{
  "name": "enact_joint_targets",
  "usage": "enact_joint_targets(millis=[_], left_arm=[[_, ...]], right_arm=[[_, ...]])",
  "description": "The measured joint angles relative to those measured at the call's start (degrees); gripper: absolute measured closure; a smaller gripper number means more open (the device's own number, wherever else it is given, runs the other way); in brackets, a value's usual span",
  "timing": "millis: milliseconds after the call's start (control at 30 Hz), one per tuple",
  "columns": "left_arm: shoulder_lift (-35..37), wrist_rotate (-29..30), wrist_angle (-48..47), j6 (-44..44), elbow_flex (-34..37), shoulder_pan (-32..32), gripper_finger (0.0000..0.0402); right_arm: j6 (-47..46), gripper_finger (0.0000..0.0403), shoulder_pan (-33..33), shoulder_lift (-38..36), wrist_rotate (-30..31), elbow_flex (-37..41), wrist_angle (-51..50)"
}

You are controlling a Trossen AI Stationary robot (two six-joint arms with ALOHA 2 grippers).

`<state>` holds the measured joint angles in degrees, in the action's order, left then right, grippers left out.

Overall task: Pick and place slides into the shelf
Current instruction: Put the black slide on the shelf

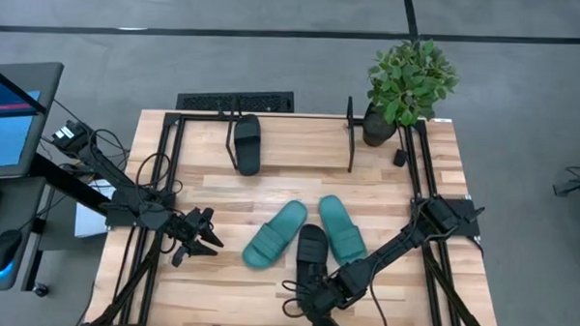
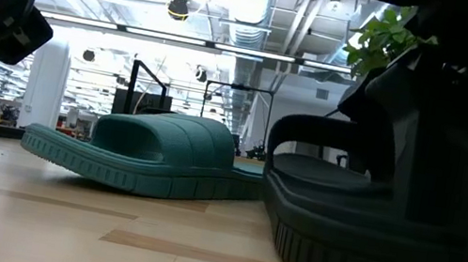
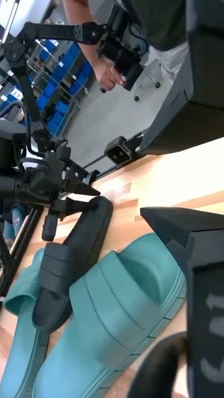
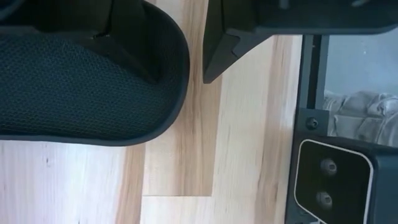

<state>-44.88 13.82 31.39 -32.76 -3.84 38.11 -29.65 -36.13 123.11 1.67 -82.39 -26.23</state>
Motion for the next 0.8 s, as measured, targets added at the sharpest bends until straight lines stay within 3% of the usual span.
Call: enact_joint_targets(millis=[233, 433, 800], left_arm=[[0.00, 0.02, -0.02, 0.01, 0.00, 0.01, 0.0267], [0.00, 0.66, -0.06, 0.01, -0.02, 0.02, 0.0267], [0.00, 3.32, -1.49, -0.42, -0.02, 0.00, 0.0267]], right_arm=[[-0.33, 0.0291, 1.27, 0.00, -0.51, 0.07, -0.22], [-5.24, 0.0387, 2.81, 0.00, -3.35, 0.11, -0.42], [-15.17, 0.0401, 2.07, -0.74, -2.70, -0.01, -1.67]])
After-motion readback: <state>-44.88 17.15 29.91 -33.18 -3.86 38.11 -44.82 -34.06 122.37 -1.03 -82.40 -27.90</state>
